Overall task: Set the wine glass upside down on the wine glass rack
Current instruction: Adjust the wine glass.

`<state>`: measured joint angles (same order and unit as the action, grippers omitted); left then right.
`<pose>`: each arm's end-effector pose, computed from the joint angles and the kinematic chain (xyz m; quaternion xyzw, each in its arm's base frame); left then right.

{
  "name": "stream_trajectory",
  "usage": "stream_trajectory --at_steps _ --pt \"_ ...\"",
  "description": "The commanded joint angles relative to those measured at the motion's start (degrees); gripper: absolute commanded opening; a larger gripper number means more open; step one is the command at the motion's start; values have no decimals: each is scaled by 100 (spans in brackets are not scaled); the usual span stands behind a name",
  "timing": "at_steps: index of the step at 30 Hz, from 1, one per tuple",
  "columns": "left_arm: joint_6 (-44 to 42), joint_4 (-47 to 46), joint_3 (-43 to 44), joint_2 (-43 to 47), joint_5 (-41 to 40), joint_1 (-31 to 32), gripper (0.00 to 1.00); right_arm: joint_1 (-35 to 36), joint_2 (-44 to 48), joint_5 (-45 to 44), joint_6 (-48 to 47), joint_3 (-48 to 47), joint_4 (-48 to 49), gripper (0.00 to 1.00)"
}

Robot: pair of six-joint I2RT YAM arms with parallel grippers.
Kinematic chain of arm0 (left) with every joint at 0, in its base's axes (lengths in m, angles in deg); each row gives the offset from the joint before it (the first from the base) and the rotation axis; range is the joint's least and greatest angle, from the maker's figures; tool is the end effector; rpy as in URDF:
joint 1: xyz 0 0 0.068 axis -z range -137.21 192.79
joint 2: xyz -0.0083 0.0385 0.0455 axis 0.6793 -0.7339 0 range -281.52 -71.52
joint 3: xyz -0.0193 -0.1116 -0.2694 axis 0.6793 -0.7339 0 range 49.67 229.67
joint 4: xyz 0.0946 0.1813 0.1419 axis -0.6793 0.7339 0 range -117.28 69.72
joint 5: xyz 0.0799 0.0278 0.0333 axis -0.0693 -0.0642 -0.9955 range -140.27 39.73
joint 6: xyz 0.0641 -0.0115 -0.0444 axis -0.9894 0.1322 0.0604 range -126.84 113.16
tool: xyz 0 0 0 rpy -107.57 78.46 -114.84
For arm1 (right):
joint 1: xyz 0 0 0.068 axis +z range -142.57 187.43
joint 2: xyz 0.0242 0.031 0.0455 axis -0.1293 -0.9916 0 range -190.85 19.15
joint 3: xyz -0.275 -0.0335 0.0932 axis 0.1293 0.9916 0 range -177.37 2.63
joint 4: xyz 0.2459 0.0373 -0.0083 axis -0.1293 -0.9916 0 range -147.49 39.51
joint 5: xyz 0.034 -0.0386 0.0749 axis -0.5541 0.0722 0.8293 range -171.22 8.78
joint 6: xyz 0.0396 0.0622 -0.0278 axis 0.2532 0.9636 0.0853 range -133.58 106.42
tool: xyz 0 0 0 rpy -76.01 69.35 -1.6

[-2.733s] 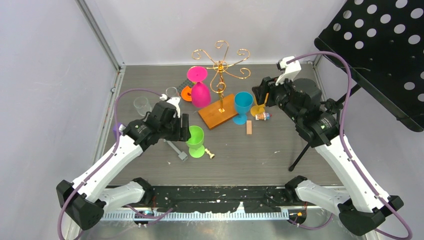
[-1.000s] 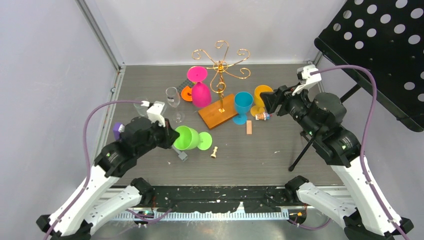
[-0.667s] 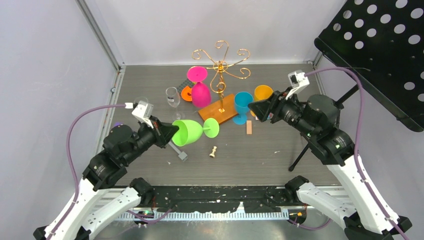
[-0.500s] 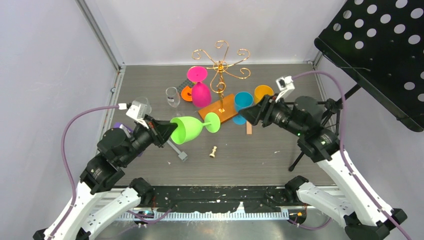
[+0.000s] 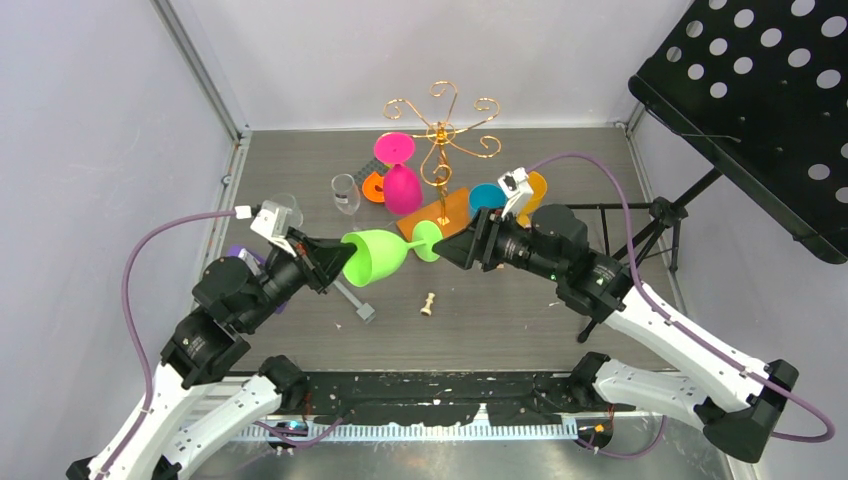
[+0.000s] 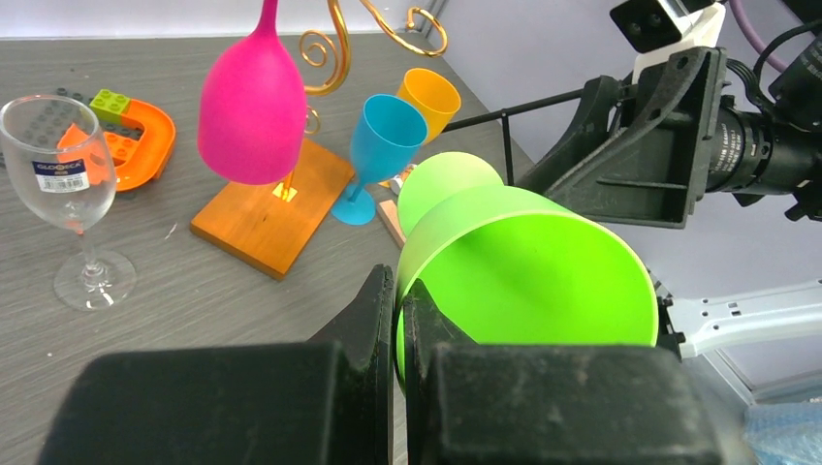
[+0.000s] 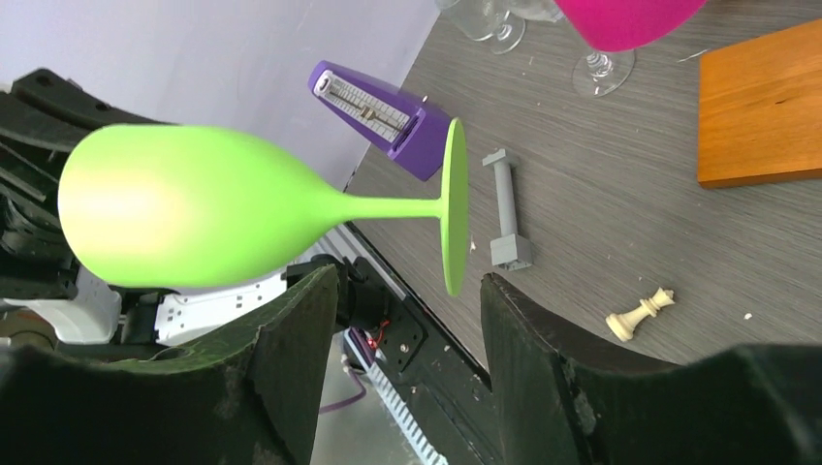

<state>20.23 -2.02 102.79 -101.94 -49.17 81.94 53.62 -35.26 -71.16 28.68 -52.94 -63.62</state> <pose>0.0822 -0.0686 0.3957 0.0826 0.7180 -0.3833 0.5751 0.1454 0.1686 0.3800 -0.0818 0.7716 0.4862 0.4019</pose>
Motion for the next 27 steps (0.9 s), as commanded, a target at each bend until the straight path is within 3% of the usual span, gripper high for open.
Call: stream_trajectory --at_steps 1,14,19,23,27 --pt "101 -507 -55 76 294 22 0 37 -13 -396 179 64 509 61" --pt "242 -671 -127 157 495 26 0 126 -295 -429 14 -14 423 40" --pt "235 -719 -173 146 464 22 0 131 -298 -510 -207 -185 175 16" --pt "203 -704 -130 119 586 22 23 135 -216 -775 -469 -405 -161 6" --pt "111 -674 -83 186 718 22 41 127 -35 -1269 -780 -573 -478 6"
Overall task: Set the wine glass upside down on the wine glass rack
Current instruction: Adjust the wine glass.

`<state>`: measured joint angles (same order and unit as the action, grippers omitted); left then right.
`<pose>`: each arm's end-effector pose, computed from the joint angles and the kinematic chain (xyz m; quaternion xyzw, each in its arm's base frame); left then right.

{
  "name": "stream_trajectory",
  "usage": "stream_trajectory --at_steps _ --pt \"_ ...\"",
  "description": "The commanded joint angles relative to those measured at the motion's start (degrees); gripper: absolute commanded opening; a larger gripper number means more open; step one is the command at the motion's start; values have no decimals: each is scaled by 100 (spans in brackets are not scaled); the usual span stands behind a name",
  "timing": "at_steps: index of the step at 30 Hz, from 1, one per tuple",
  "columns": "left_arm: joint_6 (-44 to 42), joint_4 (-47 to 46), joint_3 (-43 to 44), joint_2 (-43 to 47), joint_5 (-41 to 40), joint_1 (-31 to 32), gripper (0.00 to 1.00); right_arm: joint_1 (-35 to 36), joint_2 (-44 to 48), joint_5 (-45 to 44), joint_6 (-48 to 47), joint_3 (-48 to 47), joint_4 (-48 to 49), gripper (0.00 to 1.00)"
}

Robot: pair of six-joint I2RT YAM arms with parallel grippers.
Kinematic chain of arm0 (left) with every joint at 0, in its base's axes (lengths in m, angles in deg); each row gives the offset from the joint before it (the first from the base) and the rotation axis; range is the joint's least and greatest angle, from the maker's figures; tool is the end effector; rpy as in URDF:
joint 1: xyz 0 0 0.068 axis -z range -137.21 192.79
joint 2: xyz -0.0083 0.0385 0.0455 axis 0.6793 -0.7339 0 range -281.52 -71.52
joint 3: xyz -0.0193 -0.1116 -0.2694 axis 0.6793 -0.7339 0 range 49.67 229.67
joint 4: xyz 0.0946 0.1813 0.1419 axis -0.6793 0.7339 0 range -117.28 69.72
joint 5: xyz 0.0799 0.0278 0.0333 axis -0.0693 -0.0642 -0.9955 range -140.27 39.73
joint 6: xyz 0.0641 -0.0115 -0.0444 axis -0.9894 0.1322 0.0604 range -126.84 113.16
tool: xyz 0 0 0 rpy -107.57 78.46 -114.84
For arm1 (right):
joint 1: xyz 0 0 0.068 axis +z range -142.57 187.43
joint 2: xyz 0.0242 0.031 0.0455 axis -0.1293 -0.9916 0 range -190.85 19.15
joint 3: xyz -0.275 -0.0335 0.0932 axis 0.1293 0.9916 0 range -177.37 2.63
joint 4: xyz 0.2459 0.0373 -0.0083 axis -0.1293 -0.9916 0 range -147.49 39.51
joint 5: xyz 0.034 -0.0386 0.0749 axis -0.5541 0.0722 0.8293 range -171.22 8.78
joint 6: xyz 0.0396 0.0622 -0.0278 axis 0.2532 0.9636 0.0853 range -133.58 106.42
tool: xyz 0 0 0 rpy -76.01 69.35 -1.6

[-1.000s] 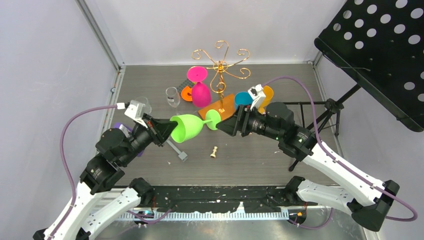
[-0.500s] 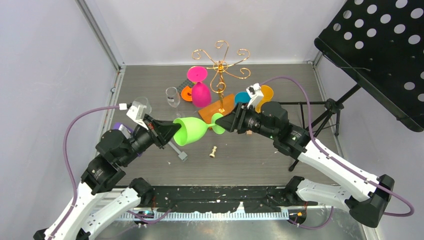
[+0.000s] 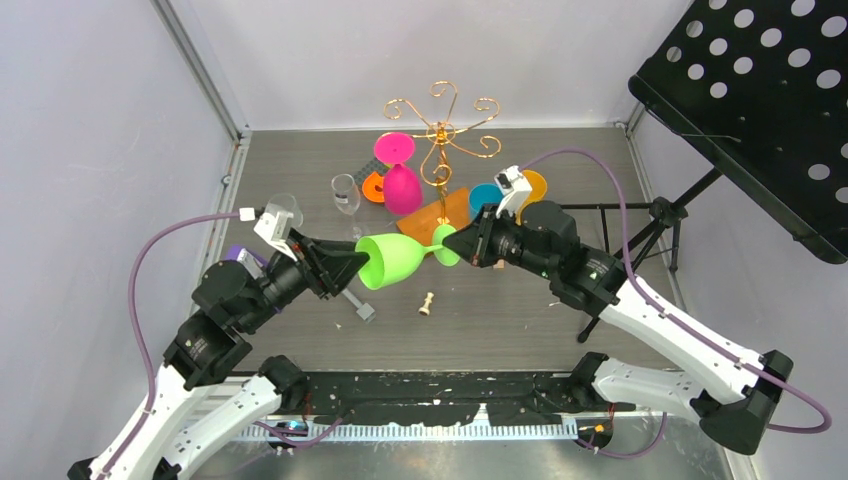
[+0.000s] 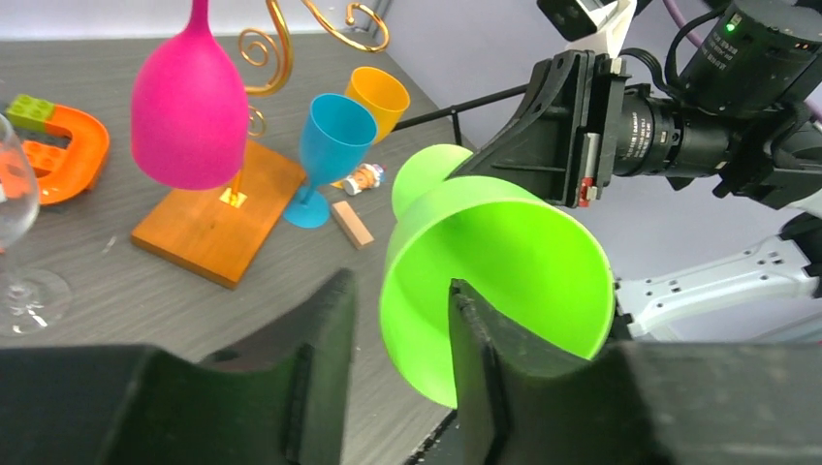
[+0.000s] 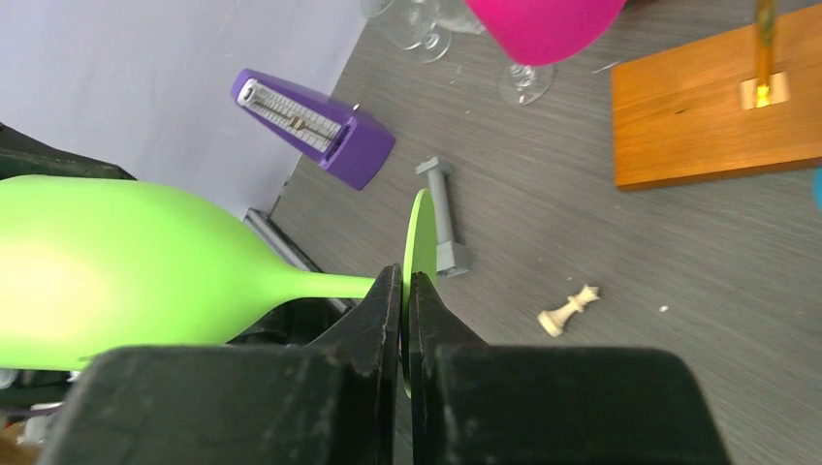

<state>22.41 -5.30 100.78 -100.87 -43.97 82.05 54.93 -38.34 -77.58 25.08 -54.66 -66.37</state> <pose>0.0778 -0.0731 0.3937 0.1003 0.7013 -0.4288 0.5606 0.1556 0.1761 0.3731 -0.0807 0.7948 0.4290 0.4216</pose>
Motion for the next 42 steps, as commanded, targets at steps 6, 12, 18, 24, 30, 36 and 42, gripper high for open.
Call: stream_trajectory --at_steps 6,12,18,24,30,36,42 --pt "-250 -209 180 248 182 11 55 -4 546 -1220 -1274 -451 -623 6" --pt "-186 -157 149 194 294 11 57 -3 705 -1638 -2563 -536 -948 6" --pt "-215 -214 178 49 535 11 56 3 1087 -815 -4370 -379 -524 7" --pt "-523 -773 -14 -75 1297 11 56 -3 1398 1150 -5412 -295 -96 7" --pt "-876 -1403 -224 -119 2052 11 56 2 1287 3023 -5438 -326 288 6" --pt "-1122 -2542 -645 -126 2503 20 52 5 931 3982 -5195 -470 595 6" --pt "-1415 -3049 -834 -159 2356 105 52 4 692 4498 -4843 -483 1080 5"
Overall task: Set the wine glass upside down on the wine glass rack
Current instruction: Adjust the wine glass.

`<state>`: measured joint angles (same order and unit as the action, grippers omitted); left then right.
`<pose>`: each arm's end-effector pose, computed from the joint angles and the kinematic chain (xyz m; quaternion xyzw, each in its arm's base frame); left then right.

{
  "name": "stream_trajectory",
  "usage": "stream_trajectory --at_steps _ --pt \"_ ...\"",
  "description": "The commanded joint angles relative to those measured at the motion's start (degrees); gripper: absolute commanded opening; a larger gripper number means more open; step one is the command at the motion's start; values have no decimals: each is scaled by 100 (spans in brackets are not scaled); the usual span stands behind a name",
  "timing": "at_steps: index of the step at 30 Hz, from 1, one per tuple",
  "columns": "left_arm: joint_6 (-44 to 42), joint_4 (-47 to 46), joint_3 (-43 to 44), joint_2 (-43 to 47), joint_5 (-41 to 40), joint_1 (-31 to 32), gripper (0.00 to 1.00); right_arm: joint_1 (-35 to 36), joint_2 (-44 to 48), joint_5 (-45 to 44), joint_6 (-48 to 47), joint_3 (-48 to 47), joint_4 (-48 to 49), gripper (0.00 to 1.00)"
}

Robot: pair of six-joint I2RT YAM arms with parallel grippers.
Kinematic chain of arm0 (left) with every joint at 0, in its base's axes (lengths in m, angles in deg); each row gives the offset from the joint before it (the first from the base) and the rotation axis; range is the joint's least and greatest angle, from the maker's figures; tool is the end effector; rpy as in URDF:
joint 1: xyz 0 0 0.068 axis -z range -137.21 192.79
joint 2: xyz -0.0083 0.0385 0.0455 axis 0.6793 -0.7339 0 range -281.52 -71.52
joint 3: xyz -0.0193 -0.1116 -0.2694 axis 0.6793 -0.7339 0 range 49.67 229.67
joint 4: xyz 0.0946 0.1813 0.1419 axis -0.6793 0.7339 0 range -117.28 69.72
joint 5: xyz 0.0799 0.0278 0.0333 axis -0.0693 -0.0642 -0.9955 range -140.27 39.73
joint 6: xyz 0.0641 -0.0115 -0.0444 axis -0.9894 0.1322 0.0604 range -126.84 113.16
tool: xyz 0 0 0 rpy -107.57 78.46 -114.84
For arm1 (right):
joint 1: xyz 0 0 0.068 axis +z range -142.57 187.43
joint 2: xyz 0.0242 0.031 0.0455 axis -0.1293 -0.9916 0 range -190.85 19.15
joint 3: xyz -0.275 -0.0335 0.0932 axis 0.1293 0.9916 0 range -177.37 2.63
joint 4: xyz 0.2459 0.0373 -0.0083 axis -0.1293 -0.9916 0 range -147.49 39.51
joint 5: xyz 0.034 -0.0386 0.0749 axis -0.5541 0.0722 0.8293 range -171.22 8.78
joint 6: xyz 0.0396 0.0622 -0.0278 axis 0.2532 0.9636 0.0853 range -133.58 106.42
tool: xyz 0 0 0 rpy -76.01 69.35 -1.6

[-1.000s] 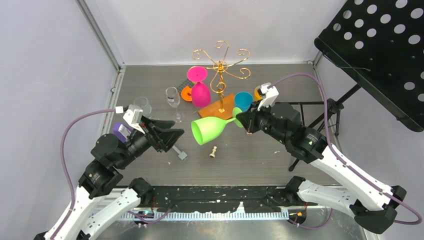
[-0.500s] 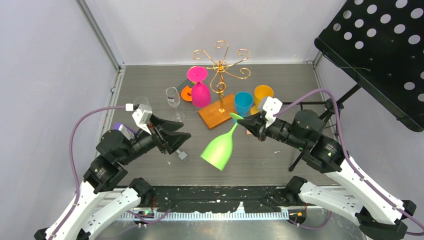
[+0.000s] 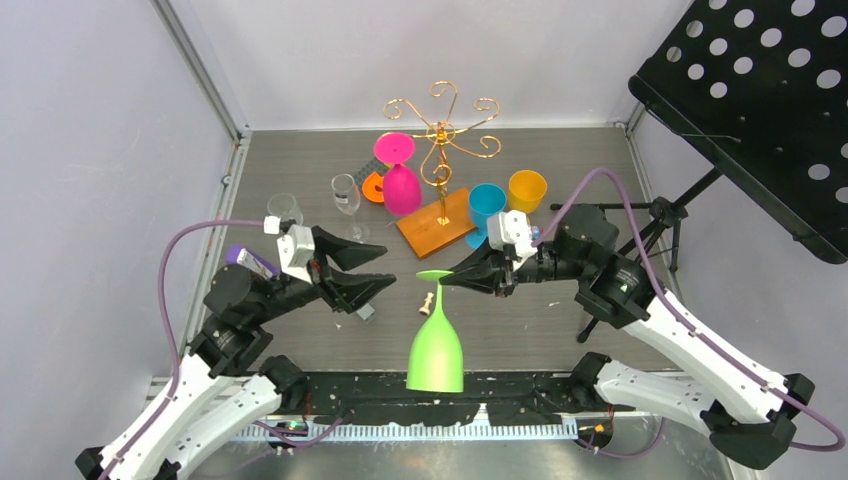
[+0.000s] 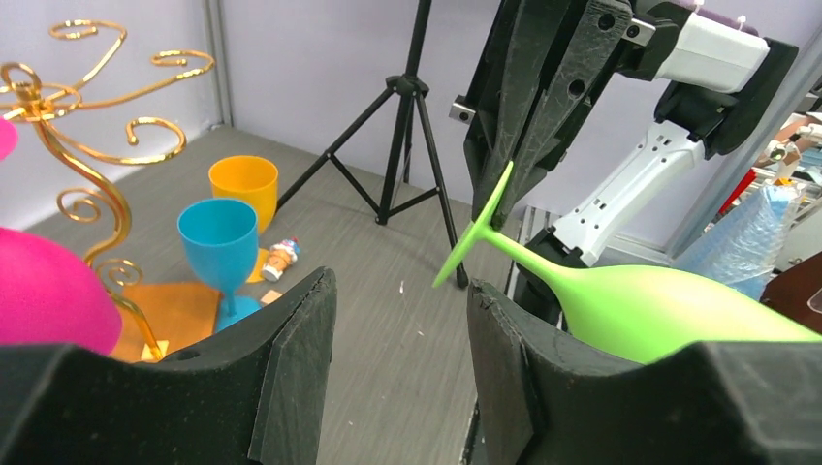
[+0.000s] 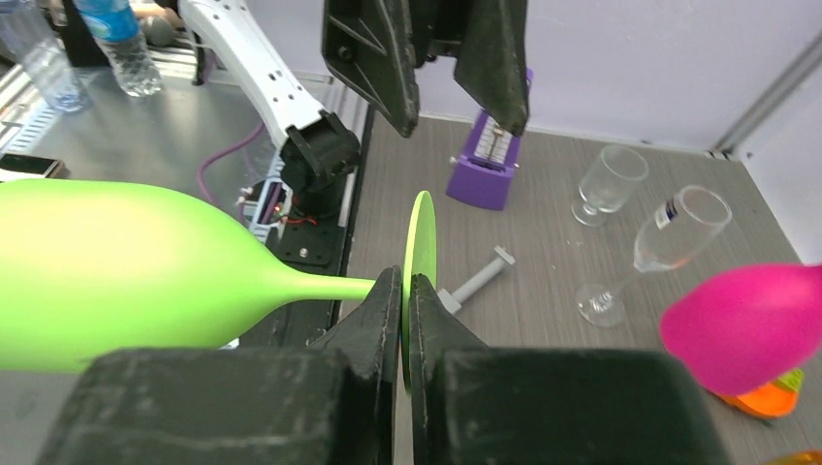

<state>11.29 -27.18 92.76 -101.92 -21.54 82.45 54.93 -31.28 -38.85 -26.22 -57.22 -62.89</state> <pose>0.0700 -0.1002 0.3957 0.3033 0.5589 -0.5011 0.5869 0.0890 0.1645 0.4231 -0.5542 0.4605 0.4423 0.5340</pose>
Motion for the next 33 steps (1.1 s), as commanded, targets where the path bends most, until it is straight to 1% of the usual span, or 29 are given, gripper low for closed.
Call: stream_trajectory --at_steps 1,5,10,16,21,24,25,26,27,28,29,30,31,32,33 --pt "-291 -924 -42 -80 160 80 52 4 -64 679 314 -233 821 6" --pt "-271 -1100 -30 -285 480 181 51 24 -222 761 444 -246 1070 6" --pt "-298 -1119 47 -517 733 354 47 106 -411 771 504 -316 1199 6" --pt "-368 -1065 49 -620 653 462 42 190 -469 754 500 -347 1194 6" --pt "-366 -1065 113 -734 649 512 28 230 -457 748 495 -327 1196 6" --pt "-341 -1097 157 -828 782 550 20 258 -479 722 512 -318 1199 6" --pt "-344 -1110 170 -859 829 561 17 258 -478 712 515 -313 1202 6" --pt "-337 -1109 173 -876 886 568 10 270 -479 685 528 -293 1204 6" --pt "-341 -1106 178 -892 927 573 7 273 -473 667 536 -283 1200 6" --pt "-349 -1110 178 -904 946 574 1 271 -453 595 561 -246 1202 9" --pt "-382 -1090 170 -900 953 578 0 274 -434 552 579 -224 1204 14" --pt "-425 -1053 178 -896 955 580 0 276 -384 445 616 -166 1205 25" --pt "-509 -973 190 -883 943 578 0 276 -351 376 661 -131 1205 30" --pt "-629 -847 215 -855 915 578 0 277 -256 230 686 -46 1201 38" --pt "-777 -691 252 -828 850 578 0 277 -199 145 733 4 1203 42"
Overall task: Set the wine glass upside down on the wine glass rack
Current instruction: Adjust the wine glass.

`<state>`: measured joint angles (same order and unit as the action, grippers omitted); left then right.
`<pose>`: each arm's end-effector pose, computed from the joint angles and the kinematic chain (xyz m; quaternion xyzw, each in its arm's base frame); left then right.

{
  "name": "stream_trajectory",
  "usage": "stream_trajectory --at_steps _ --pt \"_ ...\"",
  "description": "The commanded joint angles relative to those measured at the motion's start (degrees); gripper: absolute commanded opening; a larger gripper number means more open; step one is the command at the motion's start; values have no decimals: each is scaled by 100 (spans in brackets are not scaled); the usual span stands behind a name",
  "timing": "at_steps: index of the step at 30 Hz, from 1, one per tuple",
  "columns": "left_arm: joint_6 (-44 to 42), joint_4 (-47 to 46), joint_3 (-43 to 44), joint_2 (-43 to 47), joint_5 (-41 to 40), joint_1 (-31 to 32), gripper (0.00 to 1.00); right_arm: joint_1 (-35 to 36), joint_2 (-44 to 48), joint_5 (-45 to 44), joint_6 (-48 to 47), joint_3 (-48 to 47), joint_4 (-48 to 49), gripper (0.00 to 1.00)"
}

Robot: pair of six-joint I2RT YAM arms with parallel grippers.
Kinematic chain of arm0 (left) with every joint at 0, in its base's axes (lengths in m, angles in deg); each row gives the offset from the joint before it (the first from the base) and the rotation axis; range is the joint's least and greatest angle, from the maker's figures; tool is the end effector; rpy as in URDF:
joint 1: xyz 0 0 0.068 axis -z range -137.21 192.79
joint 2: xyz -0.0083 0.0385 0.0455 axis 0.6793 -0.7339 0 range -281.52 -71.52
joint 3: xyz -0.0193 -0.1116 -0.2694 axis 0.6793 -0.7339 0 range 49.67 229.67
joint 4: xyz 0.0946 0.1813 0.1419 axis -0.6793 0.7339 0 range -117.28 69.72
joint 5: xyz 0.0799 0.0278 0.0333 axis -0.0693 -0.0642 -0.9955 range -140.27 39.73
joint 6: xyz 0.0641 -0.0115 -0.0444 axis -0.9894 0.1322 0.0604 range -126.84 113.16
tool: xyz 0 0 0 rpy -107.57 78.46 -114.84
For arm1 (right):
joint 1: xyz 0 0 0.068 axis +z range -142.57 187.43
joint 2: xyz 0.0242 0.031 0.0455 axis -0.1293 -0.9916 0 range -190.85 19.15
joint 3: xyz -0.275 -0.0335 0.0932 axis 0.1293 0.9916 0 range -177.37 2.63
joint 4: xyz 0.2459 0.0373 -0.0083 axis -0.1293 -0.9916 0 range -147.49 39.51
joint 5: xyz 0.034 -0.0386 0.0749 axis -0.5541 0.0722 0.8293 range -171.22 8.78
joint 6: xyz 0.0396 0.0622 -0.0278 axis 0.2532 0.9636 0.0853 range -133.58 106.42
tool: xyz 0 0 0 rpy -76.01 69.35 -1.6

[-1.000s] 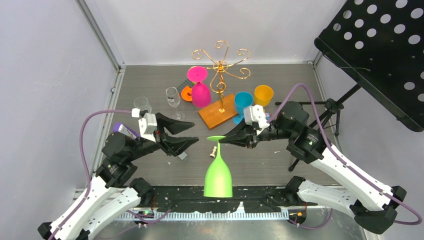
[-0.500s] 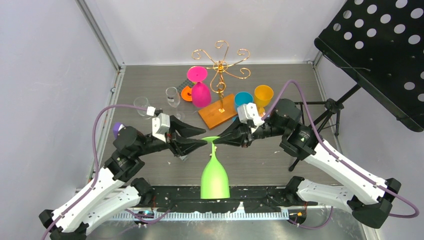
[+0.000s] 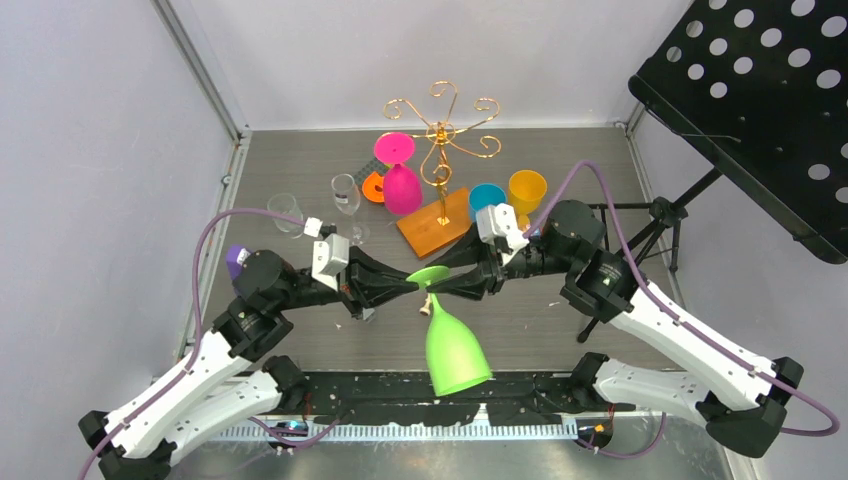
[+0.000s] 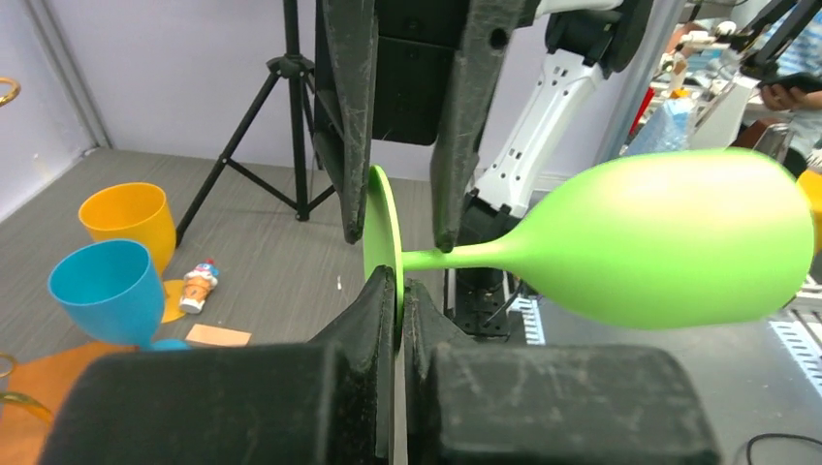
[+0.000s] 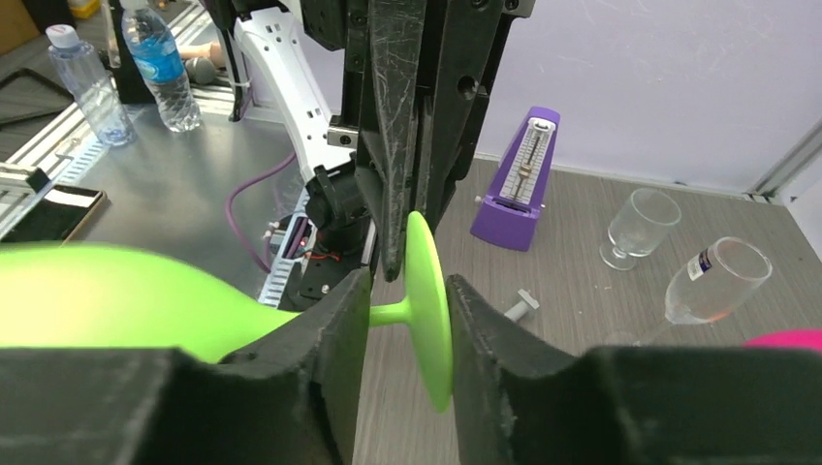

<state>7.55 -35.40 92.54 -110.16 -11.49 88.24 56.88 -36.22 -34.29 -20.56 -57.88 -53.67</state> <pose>0.0740 -0.1355 0.3949 0.4075 0.5005 -0.5470 0.5332 0.0950 0.1870 0.4319 -0.5537 0.4263 0.4968 0.5146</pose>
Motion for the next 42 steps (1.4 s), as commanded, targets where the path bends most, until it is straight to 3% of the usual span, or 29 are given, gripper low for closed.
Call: stream_trajectory --at_steps 1,7,14,19,23,31,37,42 --pt "-594 297 309 56 -210 3 0 87 419 -465 191 170 282 48" --pt "-1988 1162 489 393 -649 3 0 82 1145 -1592 898 601 231 62" --pt "-3460 1396 615 767 -675 -1 0 85 1438 -2861 2182 413 -900 65" --pt "-4124 1531 877 666 -524 35 0 82 1015 -2593 2845 136 -1419 65" --pt "-4487 1725 1161 397 -404 167 0 85 693 -2114 3206 163 -1017 63" --pt "-4998 2033 1366 -1 -415 520 0 91 620 -1966 3637 407 -151 63" --pt "-5145 2050 1359 -75 -452 629 0 100 676 -2231 3674 508 -182 61" --pt "-5226 2023 1390 -129 -527 661 0 123 663 -1952 3759 585 -116 61"
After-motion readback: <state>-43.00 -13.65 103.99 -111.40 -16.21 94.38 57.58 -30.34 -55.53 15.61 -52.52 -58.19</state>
